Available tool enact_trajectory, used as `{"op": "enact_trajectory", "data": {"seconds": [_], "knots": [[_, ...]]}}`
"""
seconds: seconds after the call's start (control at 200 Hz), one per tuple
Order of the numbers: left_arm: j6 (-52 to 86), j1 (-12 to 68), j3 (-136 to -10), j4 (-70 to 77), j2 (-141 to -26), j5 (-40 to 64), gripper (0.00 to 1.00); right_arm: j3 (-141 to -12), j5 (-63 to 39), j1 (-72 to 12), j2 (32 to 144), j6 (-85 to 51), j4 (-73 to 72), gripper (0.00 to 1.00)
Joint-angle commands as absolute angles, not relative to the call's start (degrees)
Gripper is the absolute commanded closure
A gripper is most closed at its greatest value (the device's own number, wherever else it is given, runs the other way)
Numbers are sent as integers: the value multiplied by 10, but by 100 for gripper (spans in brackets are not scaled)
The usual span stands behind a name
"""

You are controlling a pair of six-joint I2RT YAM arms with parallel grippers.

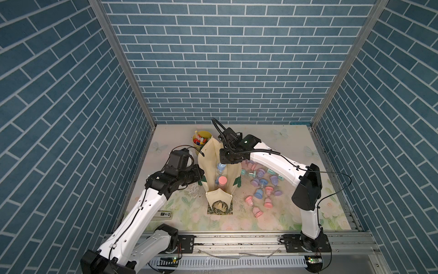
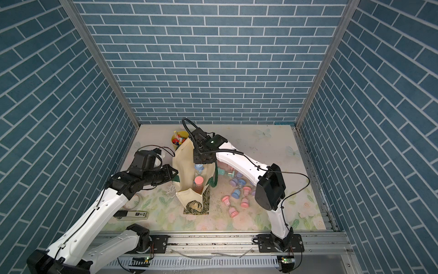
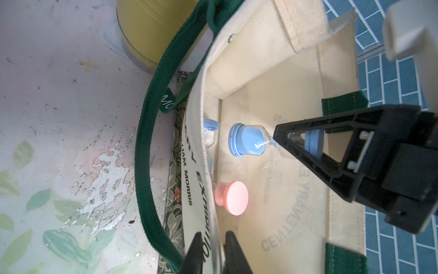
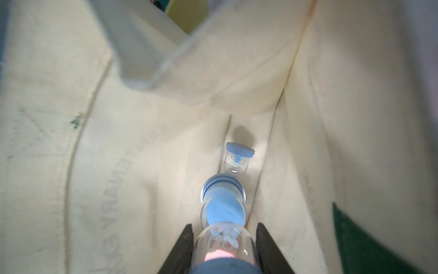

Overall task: Put the hourglass into the canvas bag
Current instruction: Place the hourglass in the canvas bag.

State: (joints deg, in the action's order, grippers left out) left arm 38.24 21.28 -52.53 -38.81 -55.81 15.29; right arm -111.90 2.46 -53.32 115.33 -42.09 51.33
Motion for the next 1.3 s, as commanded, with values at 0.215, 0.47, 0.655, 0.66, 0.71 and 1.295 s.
{"op": "enact_trajectory", "data": {"seconds": [0.215, 0.47, 0.655, 0.66, 0.71, 1.295], "knots": [[368, 210, -523, -387, -559, 155, 85, -1120, 66, -531, 1181, -422, 542, 59], [369, 210, -516, -379, -558, 157, 87, -1118, 77, -524, 1182, -426, 551, 44], [374, 210, -505, -363, -560, 163, 89, -1122, 72, -524, 1177, -424, 546, 40], [374, 210, -505, -363, -559, 163, 89, -1122, 72, -525, 1176, -423, 546, 40], [373, 209, -506, -361, -561, 163, 89, -1127, 69, -525, 1173, -423, 546, 40], [373, 210, -509, -352, -578, 166, 93, -1076, 77, -541, 1014, -395, 499, 41]]}}
